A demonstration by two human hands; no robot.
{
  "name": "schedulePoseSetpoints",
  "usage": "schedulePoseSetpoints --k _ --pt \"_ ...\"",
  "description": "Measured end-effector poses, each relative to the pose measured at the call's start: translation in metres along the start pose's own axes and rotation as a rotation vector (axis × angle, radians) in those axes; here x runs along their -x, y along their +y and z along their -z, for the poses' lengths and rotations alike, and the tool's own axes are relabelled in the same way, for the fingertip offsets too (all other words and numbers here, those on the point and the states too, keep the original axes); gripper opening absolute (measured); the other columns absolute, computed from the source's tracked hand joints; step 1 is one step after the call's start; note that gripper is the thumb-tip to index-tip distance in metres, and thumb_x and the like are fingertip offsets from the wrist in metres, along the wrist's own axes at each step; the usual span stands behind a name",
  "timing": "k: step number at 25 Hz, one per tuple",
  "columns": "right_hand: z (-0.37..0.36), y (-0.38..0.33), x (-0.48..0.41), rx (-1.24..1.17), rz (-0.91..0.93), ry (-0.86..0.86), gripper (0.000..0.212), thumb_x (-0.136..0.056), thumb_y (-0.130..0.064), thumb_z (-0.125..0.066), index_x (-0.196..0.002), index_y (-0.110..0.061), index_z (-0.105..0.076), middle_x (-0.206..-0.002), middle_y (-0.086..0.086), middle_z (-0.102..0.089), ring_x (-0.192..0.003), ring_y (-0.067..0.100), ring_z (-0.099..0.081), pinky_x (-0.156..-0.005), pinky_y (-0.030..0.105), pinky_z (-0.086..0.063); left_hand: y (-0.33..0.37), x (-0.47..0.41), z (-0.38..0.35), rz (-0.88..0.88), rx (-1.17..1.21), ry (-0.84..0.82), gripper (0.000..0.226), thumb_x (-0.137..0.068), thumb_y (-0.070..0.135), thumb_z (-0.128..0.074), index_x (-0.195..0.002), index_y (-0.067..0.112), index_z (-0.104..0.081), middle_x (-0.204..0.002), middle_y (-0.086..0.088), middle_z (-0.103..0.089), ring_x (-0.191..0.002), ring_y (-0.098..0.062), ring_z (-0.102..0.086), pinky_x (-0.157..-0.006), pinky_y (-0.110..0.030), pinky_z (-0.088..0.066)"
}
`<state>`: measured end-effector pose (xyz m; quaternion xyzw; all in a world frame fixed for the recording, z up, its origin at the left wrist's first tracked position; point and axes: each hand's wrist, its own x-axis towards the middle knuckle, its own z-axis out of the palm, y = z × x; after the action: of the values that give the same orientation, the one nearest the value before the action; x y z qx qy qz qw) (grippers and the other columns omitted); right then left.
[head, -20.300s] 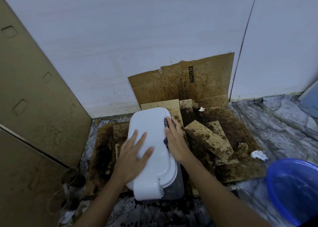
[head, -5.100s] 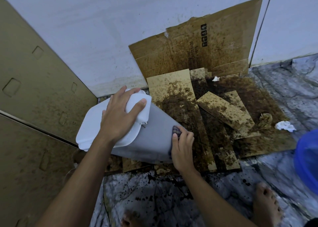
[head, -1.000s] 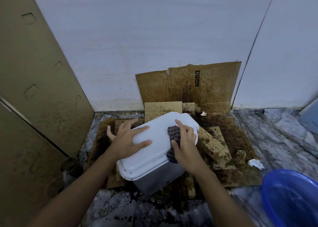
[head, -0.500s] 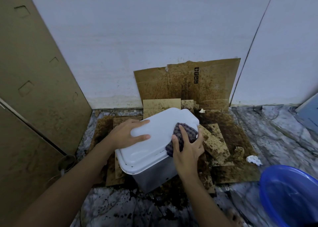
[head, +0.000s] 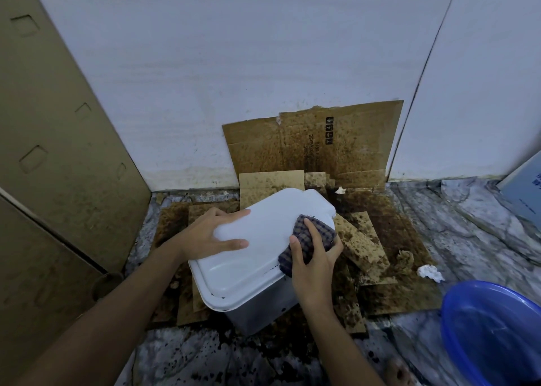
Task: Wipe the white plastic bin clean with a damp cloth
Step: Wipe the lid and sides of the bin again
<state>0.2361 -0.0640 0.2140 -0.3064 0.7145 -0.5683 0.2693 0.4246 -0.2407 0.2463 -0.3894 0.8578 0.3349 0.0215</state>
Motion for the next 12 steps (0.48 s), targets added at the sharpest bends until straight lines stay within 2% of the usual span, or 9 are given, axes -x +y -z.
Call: schedulePoseSetpoints --k 4,7,9,12 --pt "0.007 0.002 -0.004 -0.024 0.036 -0.016 0.043 -0.098 -0.039 -0.06 -0.139 -0.039 -0.053 -0.159 -0.013 -0.005 -0.143 0.017 -0.029 -0.112 0.035 -0.038 0.003 0.013 -0.001 0.005 0.125 0.023 0.08 -0.067 0.086 -0.063 -0.14 0.069 -0.035 -0.125 0.017 -0.038 -0.118 -0.001 -0.041 -0.093 -0.023 -0.042" --pt "0.013 0.003 -0.019 -0.004 0.075 -0.088 0.043 -0.098 -0.039 -0.059 -0.141 -0.035 -0.054 -0.158 -0.014 -0.008 -0.138 0.012 -0.029 -0.113 0.033 -0.036 0.002 0.025 -0.009 0.012 0.174 0.064 0.084 -0.061 0.092 -0.061 -0.138 0.071 -0.035 -0.125 0.015 -0.04 -0.119 0.001 -0.039 -0.102 -0.028 -0.042" --pt "0.018 0.003 -0.034 0.035 0.137 -0.16 0.045 -0.098 -0.041 -0.058 -0.142 -0.033 -0.054 -0.159 -0.01 -0.011 -0.141 0.014 -0.029 -0.115 0.033 -0.035 0.001 0.032 -0.018 0.028 0.2 0.121 0.085 -0.061 0.094 -0.058 -0.139 0.07 -0.034 -0.124 0.013 -0.041 -0.121 -0.001 -0.039 -0.107 -0.033 -0.043" --pt "0.025 -0.004 -0.058 0.067 0.217 -0.27 0.044 -0.098 -0.039 -0.058 -0.142 -0.031 -0.055 -0.153 -0.005 -0.022 -0.14 0.016 -0.034 -0.116 0.032 -0.037 0.01 0.044 -0.036 0.105 0.26 0.242 0.093 -0.06 0.096 -0.055 -0.144 0.064 -0.033 -0.122 0.012 -0.04 -0.121 -0.004 -0.039 -0.105 -0.034 -0.044"
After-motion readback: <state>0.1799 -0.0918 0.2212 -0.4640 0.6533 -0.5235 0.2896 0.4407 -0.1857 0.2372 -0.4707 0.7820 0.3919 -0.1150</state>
